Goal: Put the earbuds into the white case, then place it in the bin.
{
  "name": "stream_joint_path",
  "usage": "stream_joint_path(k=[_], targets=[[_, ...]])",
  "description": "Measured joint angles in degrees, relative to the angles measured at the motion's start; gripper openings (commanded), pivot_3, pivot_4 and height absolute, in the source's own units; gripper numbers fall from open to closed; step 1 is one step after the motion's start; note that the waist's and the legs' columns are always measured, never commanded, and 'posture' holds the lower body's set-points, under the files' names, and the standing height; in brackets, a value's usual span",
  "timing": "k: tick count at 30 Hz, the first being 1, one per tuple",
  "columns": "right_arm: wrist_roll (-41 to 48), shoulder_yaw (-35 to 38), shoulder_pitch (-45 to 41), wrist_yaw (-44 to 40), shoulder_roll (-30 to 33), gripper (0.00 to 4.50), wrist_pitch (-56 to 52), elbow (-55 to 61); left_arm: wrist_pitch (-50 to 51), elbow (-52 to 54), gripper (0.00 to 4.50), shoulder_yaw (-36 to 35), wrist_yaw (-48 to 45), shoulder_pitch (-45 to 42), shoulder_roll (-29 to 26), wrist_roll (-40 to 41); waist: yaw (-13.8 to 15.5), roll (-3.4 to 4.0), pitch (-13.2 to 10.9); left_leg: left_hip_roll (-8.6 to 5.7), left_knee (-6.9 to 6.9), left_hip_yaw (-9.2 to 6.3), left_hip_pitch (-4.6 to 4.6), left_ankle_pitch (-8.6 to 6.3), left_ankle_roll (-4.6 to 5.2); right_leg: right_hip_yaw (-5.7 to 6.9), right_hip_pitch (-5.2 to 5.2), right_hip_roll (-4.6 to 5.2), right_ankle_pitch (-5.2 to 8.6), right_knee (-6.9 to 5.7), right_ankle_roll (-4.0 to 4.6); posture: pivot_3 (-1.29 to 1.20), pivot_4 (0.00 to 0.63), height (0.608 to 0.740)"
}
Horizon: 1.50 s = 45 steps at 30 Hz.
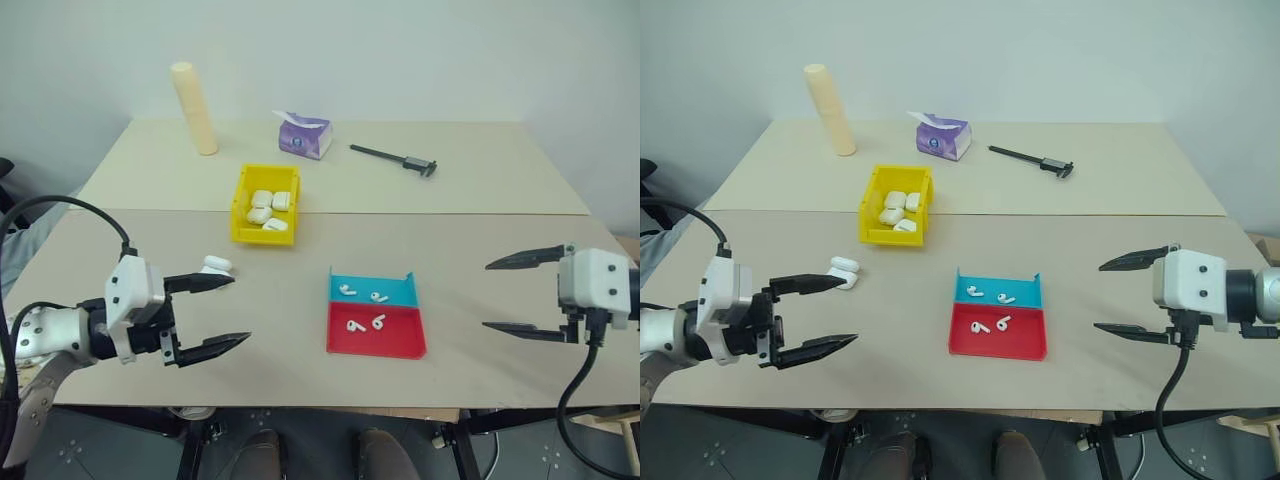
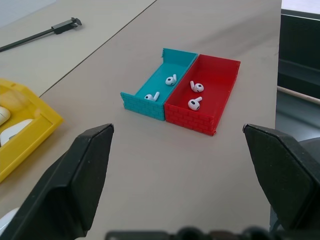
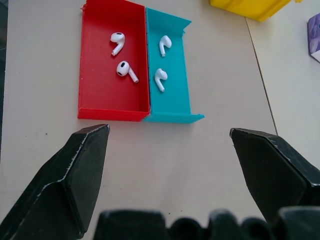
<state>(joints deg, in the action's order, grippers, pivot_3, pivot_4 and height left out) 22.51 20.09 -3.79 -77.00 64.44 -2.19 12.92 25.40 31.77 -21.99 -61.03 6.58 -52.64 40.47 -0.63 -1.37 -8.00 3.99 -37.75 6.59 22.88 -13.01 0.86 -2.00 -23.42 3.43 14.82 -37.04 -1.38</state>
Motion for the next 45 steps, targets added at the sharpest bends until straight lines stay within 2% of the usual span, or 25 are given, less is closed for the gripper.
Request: stream_joint_path(k=[9, 16, 21, 25, 26, 28, 30, 32, 36, 45], targets=[[-0.7, -3.7, -3.2, 0.3, -0.6, 4.46, 0.9, -1.9, 0.2, 3.1, 4.5, -0.7, 7.9, 0.0, 0.6, -5.3, 0.0, -0.01, 0.0, 0.0, 0.0, 0.0, 0.0, -0.01, 0.0, -0.01, 0.01, 0.0, 0.0, 0.02, 0.0, 0.0, 0.15, 0.74], [-0.9, -5.1, -4.4, 0.0, -0.8, 4.46, 0.9, -2.6, 9.2, 11.0, 4.5, -1.0, 19.4, -0.6, 0.4, -6.9, 0.0, -0.01, 0.0, 0.0, 0.01, -0.03, -0.01, -0.01, 0.0, -0.03, 0.03, 0.0, 0.0, 0.02, 0.0, 0.0, 0.15, 0.74], [-1.0, -5.3, -4.4, 0.2, -0.8, 4.46, 0.5, -3.0, 19.5, 19.3, 4.5, 0.6, 28.2, -1.2, -1.1, -9.3, 0.0, -0.04, 0.0, 0.0, 0.01, -0.04, -0.05, -0.01, 0.0, -0.03, 0.06, 0.0, 0.0, 0.01, 0.0, 0.0, 0.15, 0.74], [-1.0, -5.1, -3.1, 0.9, -0.8, 4.46, 0.2, -2.0, 39.0, 21.4, 4.5, 7.0, 37.6, -13.5, 0.1, -6.1, 0.6, -0.05, 0.0, -0.03, -0.01, -0.09, -0.21, -0.01, 0.0, 0.0, 0.27, -0.01, -0.01, 0.0, -0.01, 0.0, 0.15, 0.74], [-1.1, -5.0, -2.4, 1.2, -0.8, 4.46, -0.1, -2.0, 48.0, 20.3, 4.5, 9.1, 39.7, -20.4, 2.3, -5.7, 1.0, -0.06, 0.0, -0.08, -0.04, -0.09, -0.27, 0.0, 0.0, 0.04, 0.37, 0.0, 0.0, 0.0, -0.04, 0.0, 0.15, 0.74], [-1.1, -5.8, -2.3, 1.8, -0.8, 4.46, -1.0, -1.5, 59.4, 15.4, 4.5, 12.2, 43.1, -30.8, 4.2, -4.2, 1.1, -0.16, -0.1, -0.06, -0.05, -0.12, -0.24, 0.0, 0.0, 0.04, 0.37, -0.05, -0.02, 0.0, -0.07, 0.0, 0.15, 0.74], [-1.1, -6.3, -2.9, 2.4, -0.8, 4.46, -2.0, -1.0, 64.9, 7.9, 4.5, 14.8, 46.8, -37.4, 3.7, -2.0, 1.0, -0.17, -0.1, -0.06, 0.01, -0.13, -0.25, 0.0, 0.01, -0.07, 0.29, -0.04, -0.01, 0.02, -0.08, 0.0, 0.15, 0.74], [-1.4, -8.0, -4.9, 2.6, -0.8, 4.46, -3.1, -2.0, 66.7, -1.0, 4.5, 22.9, 48.0, -45.0, -1.5, 2.1, 0.4, -0.38, -0.2, -0.04, 0.03, -0.14, -0.19, -0.03, 0.01, -0.11, 0.17, -0.08, 0.01, -0.01, -0.05, 0.0, 0.15, 0.74], [-2.2, -9.5, -7.9, 2.8, -0.8, 4.46, -3.5, -3.3, 66.9, -15.8, 4.5, 36.5, 49.7, -60.3, -6.3, 8.3, 0.3, -0.41, -0.3, -0.09, 0.0, -0.12, 0.0, -0.06, 0.04, -0.08, 0.06, -0.02, 0.05, 0.03, -0.09, 0.0, 0.15, 0.74], [-2.3, -9.9, -6.7, 2.7, -0.7, 4.46, -5.4, -3.2, 66.9, -40.1, 4.5, 54.2, 47.6, -77.1, -3.9, 9.3, 0.9, -0.43, -0.3, -0.11, -0.04, 0.02, 0.13, -0.04, 0.01, -0.04, -0.1, -0.03, 0.05, -0.06, -0.09, 0.0, 0.15, 0.74]])
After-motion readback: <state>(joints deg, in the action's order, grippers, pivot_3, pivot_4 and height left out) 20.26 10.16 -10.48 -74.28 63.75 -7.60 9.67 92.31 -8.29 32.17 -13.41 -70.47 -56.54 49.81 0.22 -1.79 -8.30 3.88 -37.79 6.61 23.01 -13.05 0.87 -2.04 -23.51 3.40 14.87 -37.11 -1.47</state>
